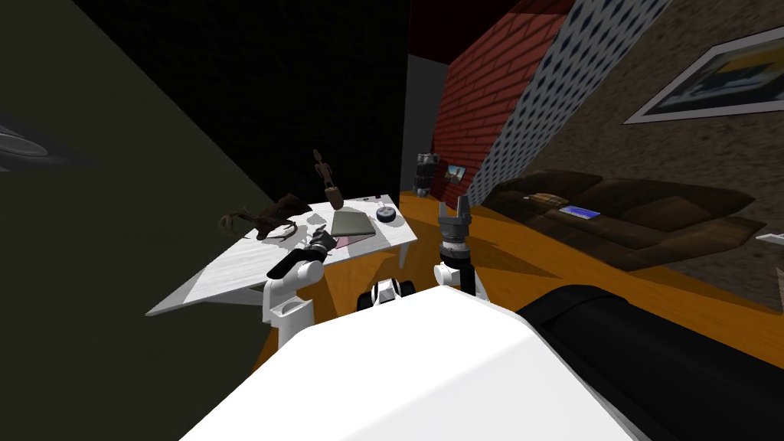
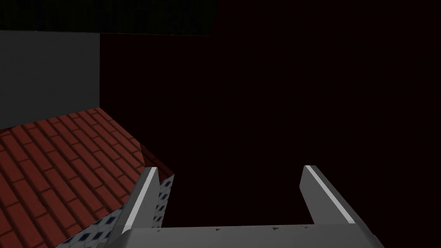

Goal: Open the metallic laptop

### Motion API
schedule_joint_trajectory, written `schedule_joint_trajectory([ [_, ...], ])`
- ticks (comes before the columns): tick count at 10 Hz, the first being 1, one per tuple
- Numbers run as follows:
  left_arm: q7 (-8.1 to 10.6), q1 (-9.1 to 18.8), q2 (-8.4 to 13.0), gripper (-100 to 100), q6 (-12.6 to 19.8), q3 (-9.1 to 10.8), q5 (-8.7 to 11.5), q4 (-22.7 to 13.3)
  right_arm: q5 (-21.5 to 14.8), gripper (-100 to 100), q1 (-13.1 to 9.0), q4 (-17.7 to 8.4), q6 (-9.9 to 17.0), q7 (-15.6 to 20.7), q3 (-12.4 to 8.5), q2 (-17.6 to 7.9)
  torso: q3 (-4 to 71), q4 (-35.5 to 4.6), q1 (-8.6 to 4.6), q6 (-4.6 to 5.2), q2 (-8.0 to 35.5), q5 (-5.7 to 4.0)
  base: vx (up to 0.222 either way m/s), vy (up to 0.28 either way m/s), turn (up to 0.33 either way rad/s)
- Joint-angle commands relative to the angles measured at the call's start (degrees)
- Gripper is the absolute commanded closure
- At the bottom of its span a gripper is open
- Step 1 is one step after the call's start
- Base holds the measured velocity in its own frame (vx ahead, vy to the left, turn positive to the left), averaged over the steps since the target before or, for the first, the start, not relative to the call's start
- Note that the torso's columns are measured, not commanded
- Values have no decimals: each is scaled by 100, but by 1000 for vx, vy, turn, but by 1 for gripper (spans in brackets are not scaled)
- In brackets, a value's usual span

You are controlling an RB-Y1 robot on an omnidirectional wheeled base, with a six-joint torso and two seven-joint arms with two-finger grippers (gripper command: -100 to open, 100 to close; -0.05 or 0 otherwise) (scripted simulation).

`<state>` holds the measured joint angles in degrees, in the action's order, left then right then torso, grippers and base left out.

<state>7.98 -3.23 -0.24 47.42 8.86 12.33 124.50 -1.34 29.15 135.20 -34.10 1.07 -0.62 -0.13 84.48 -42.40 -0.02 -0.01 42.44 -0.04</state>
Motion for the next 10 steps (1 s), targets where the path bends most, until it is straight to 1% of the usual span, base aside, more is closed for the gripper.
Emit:
schedule_joint_trajectory([
  [1, 284, 47, -93, -100, 314, -302, -401, 348, 0, 0, 0, 0, 0, 0, 0, 0, 0, -2, 0, 0, 1, 0, 31, 52, 62],
  [3, 491, 72, -144, -100, 557, -519, -680, 602, 0, 0, 0, 0, 0, 0, 0, 0, 3, 1, -3, 0, -3, -1, 24, 43, 59],
  [4, 413, 63, -129, -100, 469, -447, -593, 490, 0, 0, 0, 0, 0, 0, 0, 0, 2, 1, -5, 1, -3, -1, 12, 19, 9],
  [5, 436, 63, -132, 0, 491, -462, -610, 503, 0, 0, -1, 0, 0, 0, 1, 0, 2, 6, -9, 2, -4, 0, 0, 0, 0],
  [10, 434, 63, -132, 0, 489, -460, -609, 502, 0, 0, -1, 0, 0, 0, 1, 0, 10, 13, 3, 1, -17, 5, 0, 0, 0],
])
